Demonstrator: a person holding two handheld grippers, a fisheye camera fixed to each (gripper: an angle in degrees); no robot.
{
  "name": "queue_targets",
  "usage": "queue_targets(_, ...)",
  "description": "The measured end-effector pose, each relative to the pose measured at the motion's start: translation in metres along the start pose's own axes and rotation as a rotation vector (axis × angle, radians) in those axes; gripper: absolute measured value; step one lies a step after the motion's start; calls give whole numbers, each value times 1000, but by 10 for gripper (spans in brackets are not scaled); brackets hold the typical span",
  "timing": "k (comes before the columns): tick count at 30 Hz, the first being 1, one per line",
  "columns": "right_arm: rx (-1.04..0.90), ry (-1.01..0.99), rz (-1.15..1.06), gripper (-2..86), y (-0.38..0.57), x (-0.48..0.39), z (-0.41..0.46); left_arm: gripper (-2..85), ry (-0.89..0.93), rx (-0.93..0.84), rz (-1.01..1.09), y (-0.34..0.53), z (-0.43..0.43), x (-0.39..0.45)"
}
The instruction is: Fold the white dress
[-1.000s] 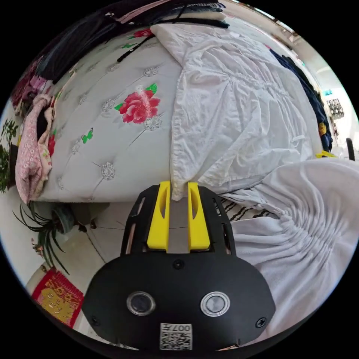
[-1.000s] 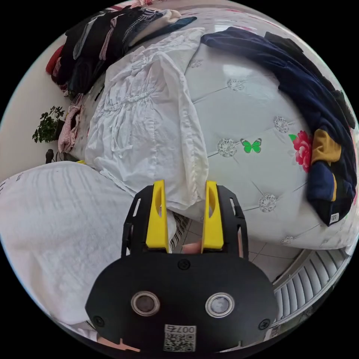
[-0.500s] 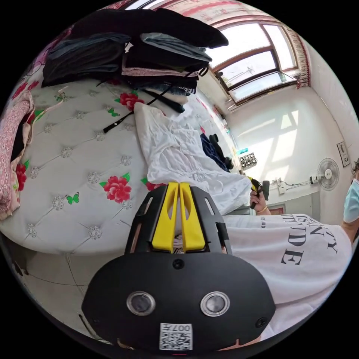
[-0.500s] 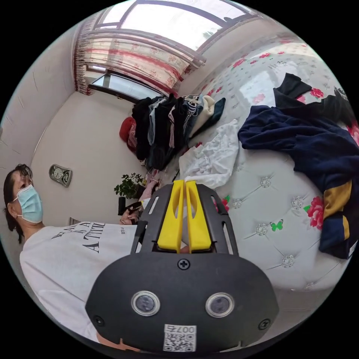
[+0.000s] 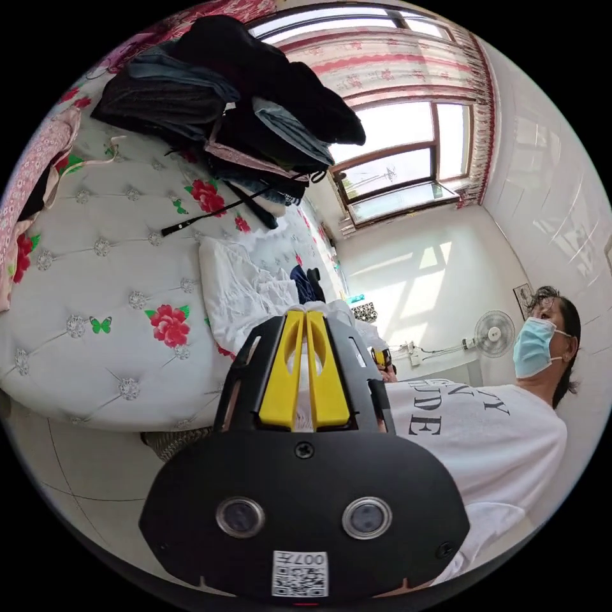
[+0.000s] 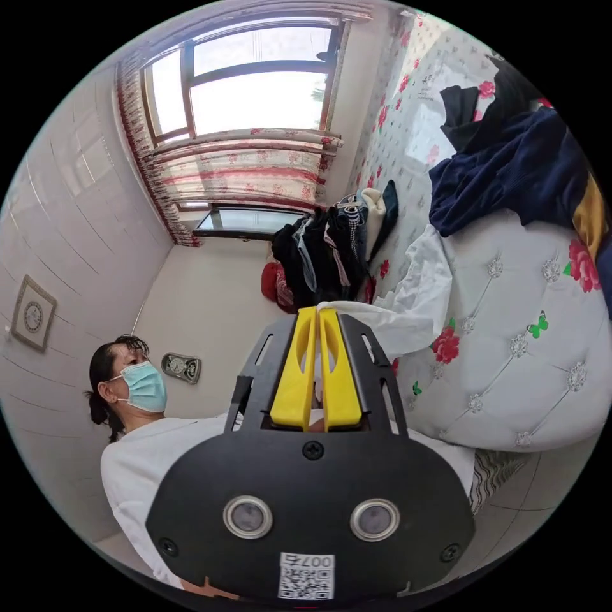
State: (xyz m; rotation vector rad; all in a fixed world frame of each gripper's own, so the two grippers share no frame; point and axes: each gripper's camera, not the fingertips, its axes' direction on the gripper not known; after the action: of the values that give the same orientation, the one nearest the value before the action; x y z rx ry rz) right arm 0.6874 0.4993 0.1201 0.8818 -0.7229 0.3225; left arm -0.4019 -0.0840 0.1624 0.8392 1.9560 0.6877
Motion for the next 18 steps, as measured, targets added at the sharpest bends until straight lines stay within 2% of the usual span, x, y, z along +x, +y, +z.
queue_targets(7, -5, 142, 10, 2, -108, 33, 59, -7, 2, 60, -143, -119, 64, -71)
queue_targets(10, 41, 239, -33, 17, -167, 48, 96, 3, -76, 104, -233, -176, 106, -95)
queue_targets(12, 69, 327, -15, 35, -195, 67, 116, 44, -151, 132, -282, -202, 136, -113)
queue_targets(16, 45, 457, 59, 66, -216, 126, 139, 81, -255, 85, -265, -207, 169, -130)
queue_targets(18, 8, 506, 51, 79, -207, 143, 139, 98, -296, 13, -203, -182, 186, -132)
